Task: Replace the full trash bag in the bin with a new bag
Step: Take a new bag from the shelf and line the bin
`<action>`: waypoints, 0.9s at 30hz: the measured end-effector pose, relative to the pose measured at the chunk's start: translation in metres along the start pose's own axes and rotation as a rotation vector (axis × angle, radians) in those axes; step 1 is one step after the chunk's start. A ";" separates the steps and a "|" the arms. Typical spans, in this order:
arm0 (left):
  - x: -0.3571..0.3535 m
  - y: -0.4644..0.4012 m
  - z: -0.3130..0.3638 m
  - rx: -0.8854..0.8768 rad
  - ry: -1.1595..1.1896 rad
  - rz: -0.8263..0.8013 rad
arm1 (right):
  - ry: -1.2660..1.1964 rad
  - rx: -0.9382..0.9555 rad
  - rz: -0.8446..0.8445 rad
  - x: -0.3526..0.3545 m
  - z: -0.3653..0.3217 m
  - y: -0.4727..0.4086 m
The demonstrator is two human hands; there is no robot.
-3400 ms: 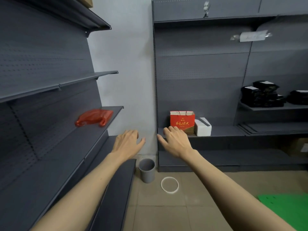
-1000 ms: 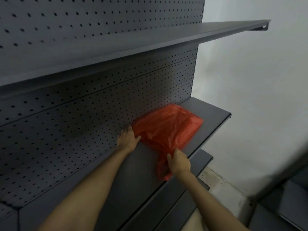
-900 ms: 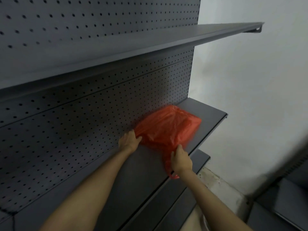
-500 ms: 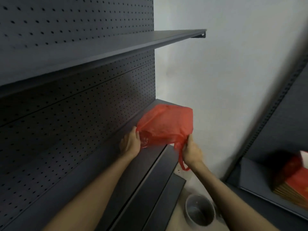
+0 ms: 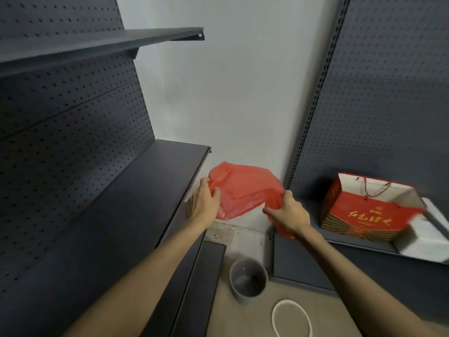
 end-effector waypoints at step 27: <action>-0.254 0.062 -0.071 0.449 0.101 -0.373 | -0.288 -0.188 -0.361 -0.136 0.223 -0.075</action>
Point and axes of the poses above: each hand's wrist, its own y-axis away from the middle knuckle, its own x-axis out of the back of the hand, z = x × y, the point moved 6 cm from there along -y, towards the middle knuckle, and after that the axes turned 5 degrees about z, right-handed, at the moved point
